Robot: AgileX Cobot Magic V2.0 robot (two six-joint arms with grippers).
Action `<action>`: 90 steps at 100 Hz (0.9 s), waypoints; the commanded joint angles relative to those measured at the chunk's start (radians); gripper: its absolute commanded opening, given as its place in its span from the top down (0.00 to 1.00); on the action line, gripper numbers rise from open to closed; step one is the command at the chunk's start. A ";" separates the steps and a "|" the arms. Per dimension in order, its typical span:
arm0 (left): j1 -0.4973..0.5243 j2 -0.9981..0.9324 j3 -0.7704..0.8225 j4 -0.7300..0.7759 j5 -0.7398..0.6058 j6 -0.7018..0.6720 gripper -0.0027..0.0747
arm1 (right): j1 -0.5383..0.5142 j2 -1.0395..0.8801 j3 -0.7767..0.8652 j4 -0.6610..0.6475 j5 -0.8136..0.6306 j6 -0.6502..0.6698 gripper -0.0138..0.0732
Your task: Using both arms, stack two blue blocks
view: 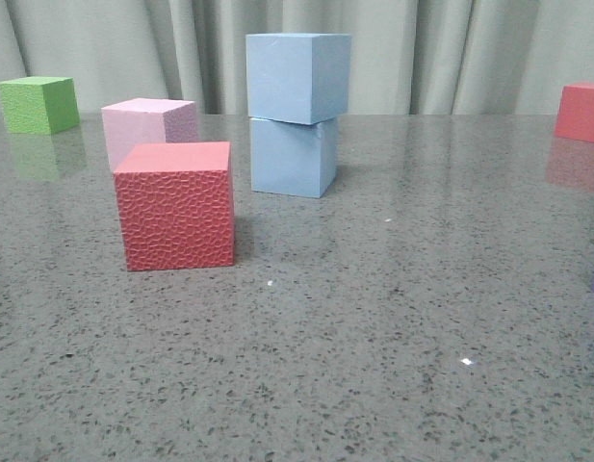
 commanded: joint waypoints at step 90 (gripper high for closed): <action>0.003 -0.036 0.025 -0.012 -0.086 0.001 0.99 | -0.002 0.009 -0.024 -0.027 -0.066 -0.007 0.92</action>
